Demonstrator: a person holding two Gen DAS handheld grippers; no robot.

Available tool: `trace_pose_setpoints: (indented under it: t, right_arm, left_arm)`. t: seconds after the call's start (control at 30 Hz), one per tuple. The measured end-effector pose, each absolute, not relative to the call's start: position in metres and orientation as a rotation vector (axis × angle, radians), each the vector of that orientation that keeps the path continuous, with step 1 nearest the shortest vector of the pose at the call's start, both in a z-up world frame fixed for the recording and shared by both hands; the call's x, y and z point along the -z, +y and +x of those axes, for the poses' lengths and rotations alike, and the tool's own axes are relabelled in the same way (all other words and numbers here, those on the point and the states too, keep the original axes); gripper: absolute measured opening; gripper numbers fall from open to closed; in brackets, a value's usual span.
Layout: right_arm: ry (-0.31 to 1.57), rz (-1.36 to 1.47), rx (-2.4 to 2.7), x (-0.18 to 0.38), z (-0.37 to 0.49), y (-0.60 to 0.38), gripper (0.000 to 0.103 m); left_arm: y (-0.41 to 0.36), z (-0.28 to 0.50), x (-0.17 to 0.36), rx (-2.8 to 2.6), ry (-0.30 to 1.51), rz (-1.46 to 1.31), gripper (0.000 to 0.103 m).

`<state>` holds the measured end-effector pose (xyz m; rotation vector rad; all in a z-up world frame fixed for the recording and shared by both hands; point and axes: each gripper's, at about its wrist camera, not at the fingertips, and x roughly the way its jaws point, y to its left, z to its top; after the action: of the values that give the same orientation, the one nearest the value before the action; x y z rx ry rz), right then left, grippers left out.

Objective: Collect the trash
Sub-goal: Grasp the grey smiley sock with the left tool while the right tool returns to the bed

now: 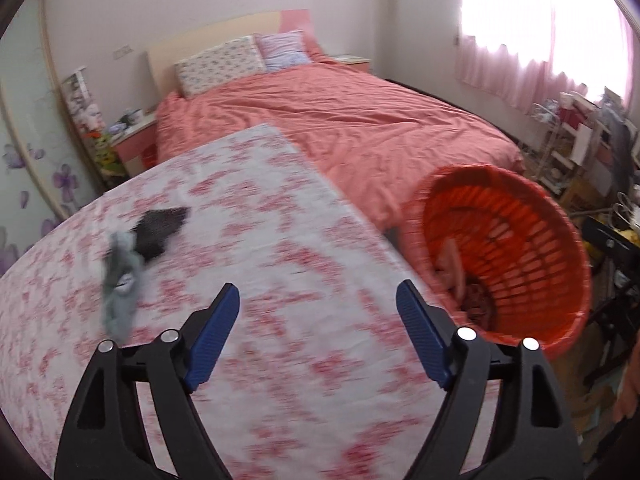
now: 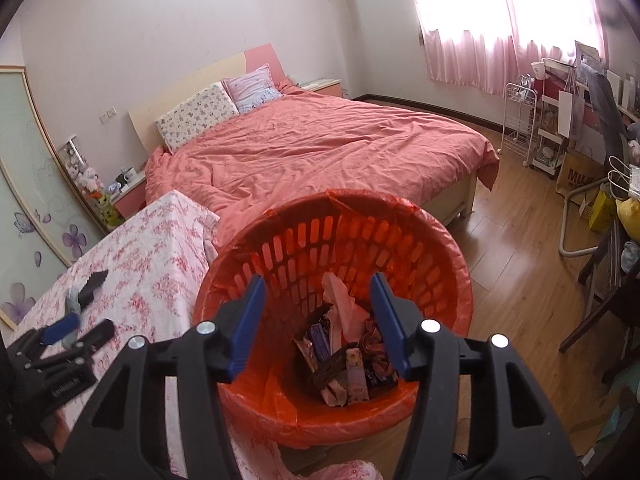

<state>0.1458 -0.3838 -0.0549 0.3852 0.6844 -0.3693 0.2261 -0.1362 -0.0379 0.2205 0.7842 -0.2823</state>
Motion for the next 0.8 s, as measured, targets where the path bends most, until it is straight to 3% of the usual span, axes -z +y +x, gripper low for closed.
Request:
trace_pose_setpoints:
  t: [0.33,0.5,0.6,0.63,0.7,0.73,0.8]
  right_arm:
    - [0.750,0.303,0.330,0.070,0.161,-0.332,0.056]
    - [0.768,0.277,0.285,0.071,0.170,-0.307,0.056]
    - [0.772,0.268,0.265,0.068,0.176,-0.295,0.057]
    - [0.773,0.264,0.257,0.067,0.179,-0.290,0.057]
    - [0.775,0.258,0.242,0.064,0.183,-0.282,0.057]
    - [0.777,0.255,0.232,0.064,0.185,-0.277,0.057]
    - [0.782,0.249,0.204,0.063,0.191,-0.264,0.057]
  left_arm:
    - [-0.011,0.268,0.053,-0.028,0.823,0.108,0.082]
    - [0.004,0.287,0.066,-0.056,0.862,0.070,0.081]
    - [0.004,0.298,0.073,-0.065,0.877,0.096,0.065]
    - [0.004,0.301,0.076,-0.063,0.887,0.095,0.049]
    - [0.009,0.301,0.075,-0.017,0.890,0.051,0.034]
    - [0.011,0.299,0.074,-0.014,0.889,0.046,0.021]
    - [0.019,0.294,0.071,-0.017,0.881,0.051,0.017]
